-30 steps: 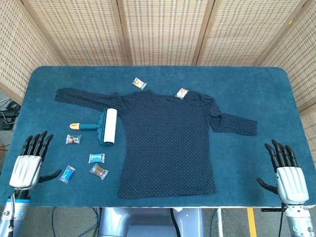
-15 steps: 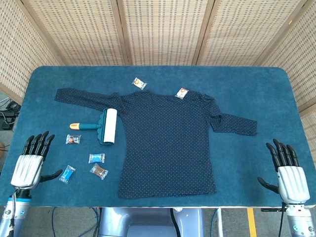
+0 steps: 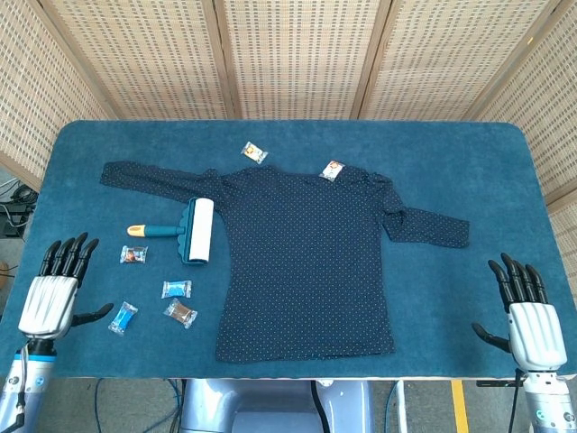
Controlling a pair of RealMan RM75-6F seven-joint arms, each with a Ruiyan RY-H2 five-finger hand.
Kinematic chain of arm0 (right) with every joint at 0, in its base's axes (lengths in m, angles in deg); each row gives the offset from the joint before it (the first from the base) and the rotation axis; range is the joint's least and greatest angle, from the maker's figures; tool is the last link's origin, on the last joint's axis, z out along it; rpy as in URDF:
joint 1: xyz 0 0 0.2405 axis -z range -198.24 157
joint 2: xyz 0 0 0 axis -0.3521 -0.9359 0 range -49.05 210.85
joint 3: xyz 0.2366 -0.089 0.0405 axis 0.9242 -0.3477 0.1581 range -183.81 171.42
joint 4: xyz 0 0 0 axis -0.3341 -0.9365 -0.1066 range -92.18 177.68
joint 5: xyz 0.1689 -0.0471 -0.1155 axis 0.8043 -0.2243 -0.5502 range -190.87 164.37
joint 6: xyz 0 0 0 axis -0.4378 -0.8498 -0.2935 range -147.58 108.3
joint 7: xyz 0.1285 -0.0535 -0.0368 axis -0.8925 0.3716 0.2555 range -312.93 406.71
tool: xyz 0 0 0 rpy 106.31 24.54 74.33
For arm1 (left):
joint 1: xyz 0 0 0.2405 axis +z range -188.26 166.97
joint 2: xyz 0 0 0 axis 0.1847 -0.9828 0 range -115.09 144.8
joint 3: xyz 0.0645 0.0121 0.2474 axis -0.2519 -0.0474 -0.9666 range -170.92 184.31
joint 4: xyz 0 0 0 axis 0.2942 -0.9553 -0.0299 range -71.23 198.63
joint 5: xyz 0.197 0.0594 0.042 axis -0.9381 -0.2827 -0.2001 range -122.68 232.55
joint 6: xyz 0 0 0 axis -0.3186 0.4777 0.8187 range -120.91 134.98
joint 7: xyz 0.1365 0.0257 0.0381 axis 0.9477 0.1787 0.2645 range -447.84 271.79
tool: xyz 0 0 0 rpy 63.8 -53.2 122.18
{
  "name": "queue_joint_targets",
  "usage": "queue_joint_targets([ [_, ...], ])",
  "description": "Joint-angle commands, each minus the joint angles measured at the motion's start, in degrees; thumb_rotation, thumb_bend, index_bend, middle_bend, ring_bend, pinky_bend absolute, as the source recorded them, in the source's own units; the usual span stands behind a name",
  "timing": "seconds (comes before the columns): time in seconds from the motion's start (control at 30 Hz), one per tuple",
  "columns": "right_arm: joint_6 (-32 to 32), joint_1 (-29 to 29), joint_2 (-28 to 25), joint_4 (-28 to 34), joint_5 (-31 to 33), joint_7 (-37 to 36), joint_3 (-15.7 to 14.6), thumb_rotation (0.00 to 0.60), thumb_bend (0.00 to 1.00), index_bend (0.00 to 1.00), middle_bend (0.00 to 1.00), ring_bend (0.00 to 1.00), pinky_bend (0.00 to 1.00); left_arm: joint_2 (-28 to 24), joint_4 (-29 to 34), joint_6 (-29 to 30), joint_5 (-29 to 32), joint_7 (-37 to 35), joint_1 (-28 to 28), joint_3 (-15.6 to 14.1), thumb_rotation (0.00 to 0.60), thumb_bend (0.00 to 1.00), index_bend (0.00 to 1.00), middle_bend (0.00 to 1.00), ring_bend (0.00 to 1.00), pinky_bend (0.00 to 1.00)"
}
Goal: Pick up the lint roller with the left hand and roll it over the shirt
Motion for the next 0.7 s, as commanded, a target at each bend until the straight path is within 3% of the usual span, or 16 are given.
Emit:
queue_joint_targets([
  [0.03, 0.4, -0.2, 0.2, -0.3, 0.5, -0.1, 0.2, 0.6, 0.12, 0.0, 0.0, 0.0, 0.0, -1.8, 0.1, -3.9, 3.5, 1.9, -3.2, 3.1, 0.6, 0.02, 0.0, 0.0, 0.0, 0.07],
  [0.2, 1.0, -0.4, 0.6, -1.2, 1.6, -0.3, 0.6, 0.6, 0.12, 0.0, 0.0, 0.0, 0.0, -3.7, -0.1, -9.6, 7.0, 3.0, -7.6, 5.9, 0.6, 0.03, 0.02, 0.0, 0.1, 0.22],
  [0.3, 1.4, -0.5, 0.7, -1.4, 2.0, -0.4, 0.7, 0.6, 0.12, 0.0, 0.0, 0.0, 0.0, -3.9, -0.9, -11.2, 8.0, 3.2, -9.3, 7.1, 0.6, 0.04, 0.13, 0.02, 0.15, 0.26],
  [0.4, 1.8, -0.6, 0.9, -1.9, 2.4, -0.3, 0.8, 0.6, 0.12, 0.0, 0.0, 0.0, 0.0, -3.9, -2.6, -14.6, 10.8, 3.8, -12.1, 8.7, 0.6, 0.14, 0.23, 0.09, 0.18, 0.28],
  [0.5, 1.9, -0.7, 1.1, -2.2, 2.6, -0.3, 0.9, 0.6, 0.12, 0.0, 0.0, 0.0, 0.0, -3.5, -4.6, -18.8, 14.5, 4.0, -15.2, 10.2, 0.6, 0.3, 0.33, 0.25, 0.29, 0.34],
  [0.53, 1.9, -0.7, 1.1, -2.3, 2.6, -0.3, 0.9, 0.6, 0.12, 0.0, 0.0, 0.0, 0.0, -3.4, -5.1, -19.9, 15.3, 4.1, -15.9, 10.5, 0.6, 0.34, 0.36, 0.38, 0.37, 0.4],
  [0.63, 2.2, -0.9, 1.4, -2.8, 2.9, -0.3, 1.1, 0.6, 0.12, 0.0, 0.0, 0.0, 0.0, -2.4, -7.7, -24.4, 18.7, 4.6, -19.0, 11.4, 0.6, 0.38, 0.42, 0.69, 0.59, 0.57],
  [0.7, 2.3, -1.0, 1.6, -3.2, 3.2, -0.4, 1.2, 0.6, 0.12, 0.0, 0.0, 0.0, 0.0, -1.6, -9.2, -26.3, 20.0, 4.8, -20.5, 11.7, 0.6, 0.38, 0.42, 0.78, 0.66, 0.63],
])
